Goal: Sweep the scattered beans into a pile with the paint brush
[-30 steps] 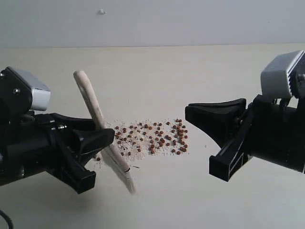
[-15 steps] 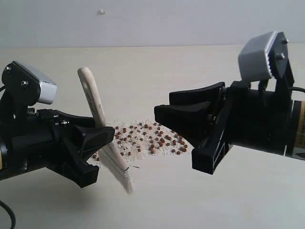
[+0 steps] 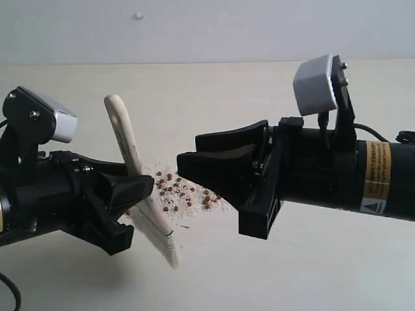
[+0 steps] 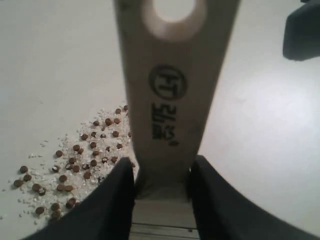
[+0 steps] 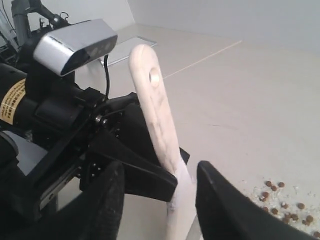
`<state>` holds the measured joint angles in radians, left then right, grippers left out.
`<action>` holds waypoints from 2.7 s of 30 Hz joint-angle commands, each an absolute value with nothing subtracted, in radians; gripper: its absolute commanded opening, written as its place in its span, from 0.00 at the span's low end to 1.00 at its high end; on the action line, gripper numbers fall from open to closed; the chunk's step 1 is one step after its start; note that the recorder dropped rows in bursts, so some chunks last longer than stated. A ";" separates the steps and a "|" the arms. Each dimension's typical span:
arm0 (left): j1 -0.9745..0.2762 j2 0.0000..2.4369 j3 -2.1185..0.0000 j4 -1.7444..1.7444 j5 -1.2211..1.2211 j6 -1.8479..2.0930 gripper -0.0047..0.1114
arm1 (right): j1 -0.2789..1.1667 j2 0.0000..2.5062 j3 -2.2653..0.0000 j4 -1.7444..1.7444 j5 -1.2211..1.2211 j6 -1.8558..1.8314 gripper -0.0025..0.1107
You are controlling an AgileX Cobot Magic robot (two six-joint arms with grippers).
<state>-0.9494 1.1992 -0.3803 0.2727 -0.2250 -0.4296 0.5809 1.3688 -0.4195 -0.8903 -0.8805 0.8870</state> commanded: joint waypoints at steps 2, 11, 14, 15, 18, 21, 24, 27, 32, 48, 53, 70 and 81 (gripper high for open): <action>-0.947 1.199 -0.387 0.273 -0.215 -0.442 0.04 | 0.582 1.398 -0.429 -0.755 -0.912 0.775 0.41; -0.947 1.199 -0.387 0.273 -0.223 -0.445 0.04 | 0.582 1.411 -0.486 -0.808 -0.904 0.761 0.54; -0.947 1.199 -0.387 0.273 -0.230 -0.445 0.04 | 0.594 1.411 -0.496 -0.828 -0.868 0.761 0.54; -0.947 1.199 -0.387 0.273 -0.230 -0.445 0.04 | 0.605 1.411 -0.501 -0.828 -0.848 0.756 0.54; -0.947 1.199 -0.401 0.273 -0.217 -0.445 0.04 | 0.647 1.411 -0.510 -0.815 -0.793 0.717 0.54; -0.947 1.199 -0.410 0.273 -0.217 -0.447 0.04 | 0.689 1.411 -0.522 -0.781 -0.756 0.682 0.54; -0.947 1.199 -0.413 0.273 -0.217 -0.449 0.04 | 0.722 1.411 -0.528 -0.715 -0.727 0.610 0.54; -0.947 1.199 -0.413 0.273 -0.214 -0.449 0.04 | 0.739 1.411 -0.528 -0.641 -0.727 0.542 0.54; -0.947 1.199 -0.413 0.278 -0.214 -0.449 0.04 | 0.745 1.411 -0.528 -0.612 -0.727 0.522 0.54; -0.947 1.199 -0.413 0.278 -0.235 -0.449 0.04 | 0.745 1.411 -0.528 -0.666 -0.727 0.604 0.58; -0.947 1.199 -0.413 0.280 -0.237 -0.442 0.04 | 0.745 1.414 -0.528 -0.653 -0.727 0.596 0.58; -0.947 1.199 -0.413 0.280 -0.267 -0.442 0.04 | 0.745 1.501 -0.578 -0.600 -0.737 0.588 0.58; -0.947 1.199 -0.413 0.280 -0.271 -0.448 0.04 | 0.745 1.503 -0.578 -0.644 -0.758 0.616 0.58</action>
<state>-0.9494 1.1992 -0.4038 0.2792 -0.2481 -0.4431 0.7429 1.4995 -0.5712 -0.6054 -0.7349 0.5992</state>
